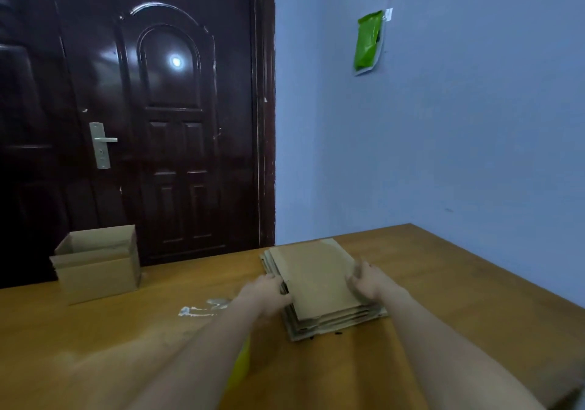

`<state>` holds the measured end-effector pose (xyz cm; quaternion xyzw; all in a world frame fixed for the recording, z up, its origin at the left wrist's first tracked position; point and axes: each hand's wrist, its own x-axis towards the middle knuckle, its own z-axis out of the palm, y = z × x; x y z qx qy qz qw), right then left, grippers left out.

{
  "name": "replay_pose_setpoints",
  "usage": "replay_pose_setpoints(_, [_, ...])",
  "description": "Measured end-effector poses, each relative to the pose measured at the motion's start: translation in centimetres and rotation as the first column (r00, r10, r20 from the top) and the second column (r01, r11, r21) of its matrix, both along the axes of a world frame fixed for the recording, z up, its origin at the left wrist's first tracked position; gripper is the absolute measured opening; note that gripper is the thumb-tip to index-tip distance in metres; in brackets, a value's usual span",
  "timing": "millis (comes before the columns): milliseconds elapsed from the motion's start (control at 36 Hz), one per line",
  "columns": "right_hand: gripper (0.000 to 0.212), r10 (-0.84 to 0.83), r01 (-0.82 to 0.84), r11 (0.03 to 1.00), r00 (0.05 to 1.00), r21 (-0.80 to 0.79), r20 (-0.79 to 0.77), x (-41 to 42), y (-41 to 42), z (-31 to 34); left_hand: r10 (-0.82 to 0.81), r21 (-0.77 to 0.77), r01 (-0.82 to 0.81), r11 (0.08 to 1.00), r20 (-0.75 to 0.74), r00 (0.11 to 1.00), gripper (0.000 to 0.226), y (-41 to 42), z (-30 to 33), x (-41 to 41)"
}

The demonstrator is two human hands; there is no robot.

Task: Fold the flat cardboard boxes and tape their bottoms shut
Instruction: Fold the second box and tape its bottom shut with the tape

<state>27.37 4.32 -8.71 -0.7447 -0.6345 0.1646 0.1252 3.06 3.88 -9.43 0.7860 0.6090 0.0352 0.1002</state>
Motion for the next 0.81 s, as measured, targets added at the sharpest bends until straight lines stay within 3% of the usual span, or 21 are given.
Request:
replay_pose_setpoints(83, [0.05,0.004,-0.003,0.998,1.0,0.065,-0.023,-0.3,-0.1,0.0,0.021,-0.001,-0.021,1.0,0.079,0.997,0.058,-0.3,0.0,0.2])
replay_pose_setpoints(167, [0.039,-0.027,0.042,0.987,0.995,0.155,-0.099,-0.4,0.0,0.7,0.043,-0.034,-0.035,0.999,0.278,0.96,0.056,-0.2,0.3,0.2])
replay_pose_setpoints(306, [0.041,-0.054,0.169,0.934,0.938,0.316,-0.343,-1.1,0.3,2.5,0.072,-0.069,-0.036,0.997,0.621,0.78,0.047,-0.7,1.9,0.5])
replay_pose_setpoints(444, [0.037,-0.06,0.326,0.875,0.805,0.357,-0.59,-2.2,0.8,4.8,0.084,-0.082,-0.029,0.996,0.824,0.561,0.051,-1.0,3.8,0.5])
replay_pose_setpoints(528, [0.034,-0.033,0.371,0.855,0.737,0.363,-0.675,-3.0,1.1,6.1,0.067,-0.07,-0.01,0.998,0.897,0.438,0.042,-1.1,5.2,0.1])
replay_pose_setpoints(611, [0.031,0.018,0.396,0.838,0.668,0.375,-0.744,-4.3,1.2,7.4,0.038,-0.034,-0.016,0.999,0.928,0.372,0.04,-1.2,6.7,-0.6])
replay_pose_setpoints(750, [0.031,0.093,0.409,0.825,0.583,0.39,-0.807,-7.0,1.5,9.0,-0.016,0.007,0.027,1.0,0.949,0.314,0.04,-1.6,9.4,-2.9])
replay_pose_setpoints(806, [0.031,0.122,0.393,0.831,0.563,0.394,-0.818,-8.3,1.5,9.3,-0.037,0.037,0.006,0.999,0.939,0.341,0.05,-1.8,10.4,-4.3])
